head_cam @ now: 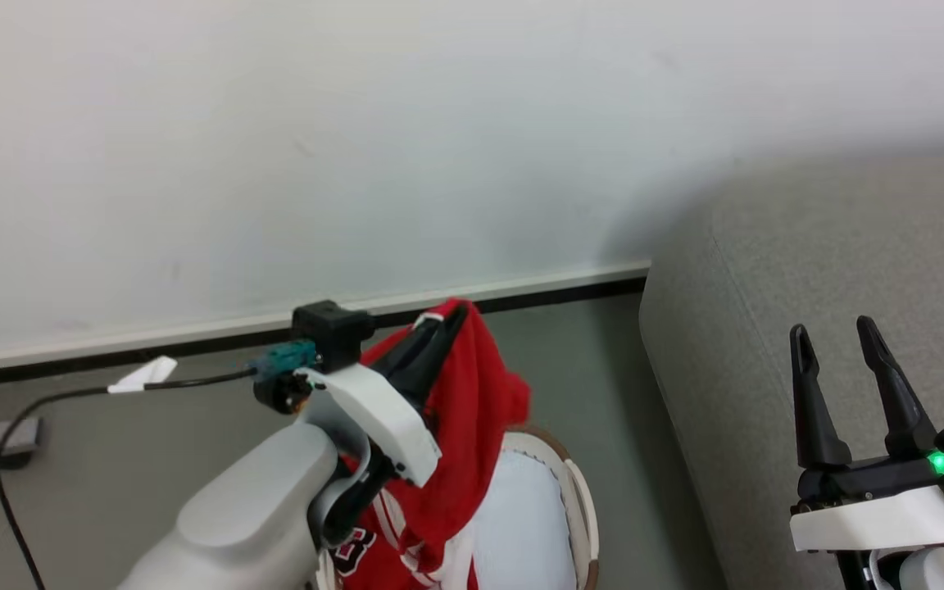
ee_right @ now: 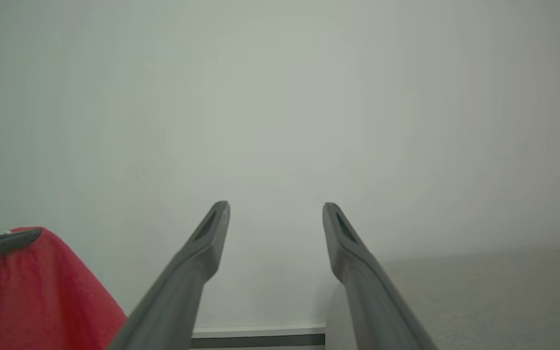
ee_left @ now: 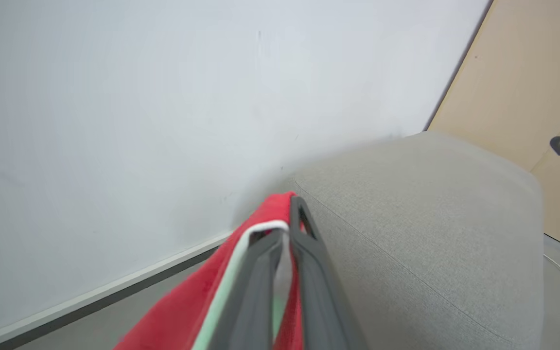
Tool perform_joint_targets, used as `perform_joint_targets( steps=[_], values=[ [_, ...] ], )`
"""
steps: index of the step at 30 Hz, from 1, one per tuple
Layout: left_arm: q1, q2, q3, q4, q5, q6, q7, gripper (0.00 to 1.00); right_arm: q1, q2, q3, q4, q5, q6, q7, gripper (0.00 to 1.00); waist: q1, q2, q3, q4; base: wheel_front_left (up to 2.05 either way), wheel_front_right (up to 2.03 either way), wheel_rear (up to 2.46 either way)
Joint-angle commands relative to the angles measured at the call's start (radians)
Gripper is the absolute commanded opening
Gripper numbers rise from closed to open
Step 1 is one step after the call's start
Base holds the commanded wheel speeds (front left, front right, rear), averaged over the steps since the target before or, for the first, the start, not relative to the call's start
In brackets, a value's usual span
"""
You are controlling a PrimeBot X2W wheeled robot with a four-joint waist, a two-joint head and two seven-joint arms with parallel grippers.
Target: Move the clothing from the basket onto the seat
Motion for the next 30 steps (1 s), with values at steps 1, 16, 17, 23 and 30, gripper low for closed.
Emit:
perform_joint_targets(
  steps=[1,16,17,23,30],
  values=[
    [-0.002,0.014,0.026,-0.056,0.025,0.021,-0.002,0.0,0.018,-0.013,0.007,0.005,0.013,-0.002,0.0,1.0,0.0002,0.0,-0.036,0.014,0.0,0.0,0.0],
    [-0.023,0.084,0.083,-0.345,0.067,0.137,0.035,0.0,0.046,-0.017,0.068,0.004,0.033,-0.002,0.0,1.0,0.0002,0.0,-0.073,0.037,0.0,0.0,0.0],
    [-0.019,0.087,0.082,-0.353,0.068,0.142,0.038,0.0,0.046,-0.019,0.075,0.004,0.034,-0.002,0.0,1.0,0.0002,0.0,-0.073,0.038,0.0,0.0,0.0],
    [-0.002,0.09,0.079,-0.378,0.066,0.161,0.042,0.0,0.036,-0.029,0.126,-0.002,0.051,-0.002,0.0,1.0,0.0002,0.0,-0.073,0.042,0.0,0.0,0.0],
    [-0.01,0.078,0.071,-0.385,0.069,0.159,0.041,0.0,-0.002,-0.056,0.301,-0.007,0.084,-0.002,0.0,1.0,0.0002,0.0,-0.073,0.056,0.0,0.0,0.0]
  ],
)
